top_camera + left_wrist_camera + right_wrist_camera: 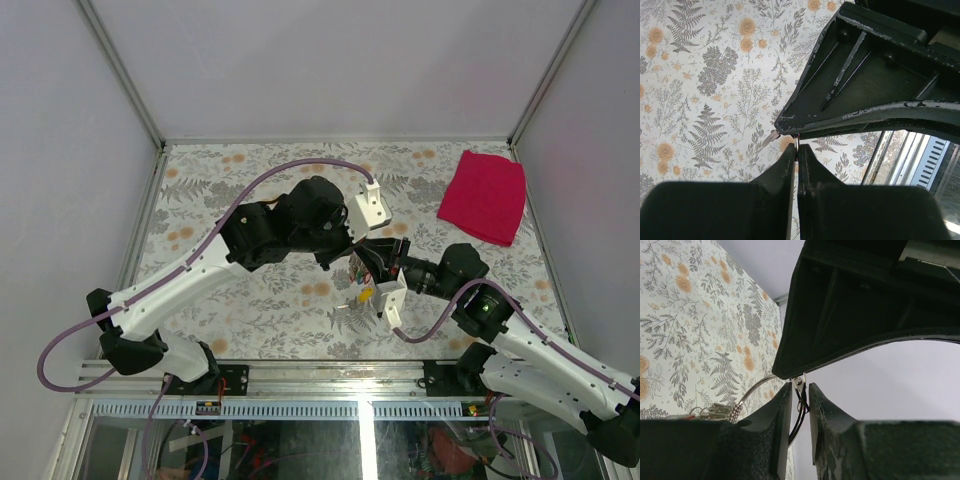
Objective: Put the keys on the keyring
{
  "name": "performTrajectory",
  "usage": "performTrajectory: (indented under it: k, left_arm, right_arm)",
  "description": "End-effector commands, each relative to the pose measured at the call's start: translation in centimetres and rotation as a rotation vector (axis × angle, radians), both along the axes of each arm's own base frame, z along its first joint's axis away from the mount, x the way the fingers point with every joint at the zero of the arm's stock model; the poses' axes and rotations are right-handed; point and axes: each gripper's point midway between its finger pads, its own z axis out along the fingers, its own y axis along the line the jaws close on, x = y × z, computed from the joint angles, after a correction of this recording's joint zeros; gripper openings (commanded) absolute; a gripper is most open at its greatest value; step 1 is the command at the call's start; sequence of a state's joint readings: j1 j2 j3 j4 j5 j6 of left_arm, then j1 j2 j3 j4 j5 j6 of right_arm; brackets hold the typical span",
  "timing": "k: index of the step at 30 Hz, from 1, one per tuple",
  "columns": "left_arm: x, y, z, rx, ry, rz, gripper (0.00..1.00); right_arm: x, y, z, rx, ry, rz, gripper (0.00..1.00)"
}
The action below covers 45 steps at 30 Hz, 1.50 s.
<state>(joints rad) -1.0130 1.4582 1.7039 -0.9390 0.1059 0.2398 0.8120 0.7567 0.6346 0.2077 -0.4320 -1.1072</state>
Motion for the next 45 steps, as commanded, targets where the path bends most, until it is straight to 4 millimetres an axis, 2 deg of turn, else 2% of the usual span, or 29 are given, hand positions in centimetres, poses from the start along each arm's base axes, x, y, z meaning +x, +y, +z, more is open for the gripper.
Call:
performTrajectory:
  k: [1, 12, 19, 22, 28, 30, 39, 45]
  left_arm:
    - [-0.4, -0.7, 2.2, -0.068, -0.005, -0.024, 0.0]
    - [-0.5, -0.6, 2.2, -0.067, 0.0, -0.026, 0.0]
    - [-0.7, -0.5, 2.5, -0.075, -0.007, -0.035, 0.0]
    - [-0.8, -0.4, 3.1, -0.098, -0.026, -0.04, 0.01]
    - [-0.9, 0.3, 4.8, -0.199, -0.088, -0.018, 0.24]
    - [-0.9, 0.7, 5.6, -0.242, -0.113, 0.0, 0.29]
    - [-0.9, 1.9, 8.2, -0.41, -0.171, 0.073, 0.34]
    - [-1.5, 0.7, 9.3, -0.526, -0.152, 0.046, 0.41]
  right_arm:
    - [0.5, -0.2, 2.7, 0.029, -0.075, -0.036, 0.24]
    - [0.8, -0.3, 2.5, -0.013, -0.094, -0.053, 0.23]
    - [0.6, -0.3, 2.3, -0.027, -0.081, -0.05, 0.02]
    - [0.6, -0.4, 2.5, -0.029, -0.076, -0.056, 0.0]
    - [0.2, -0.9, 3.7, -0.021, -0.051, -0.068, 0.0]
    - [0.1, -1.1, 3.9, -0.024, -0.039, -0.071, 0.0]
    - [-0.5, -1.3, 5.5, 0.021, 0.007, -0.06, 0.0]
    - [-1.1, -1.1, 6.5, 0.065, 0.048, -0.034, 0.0]
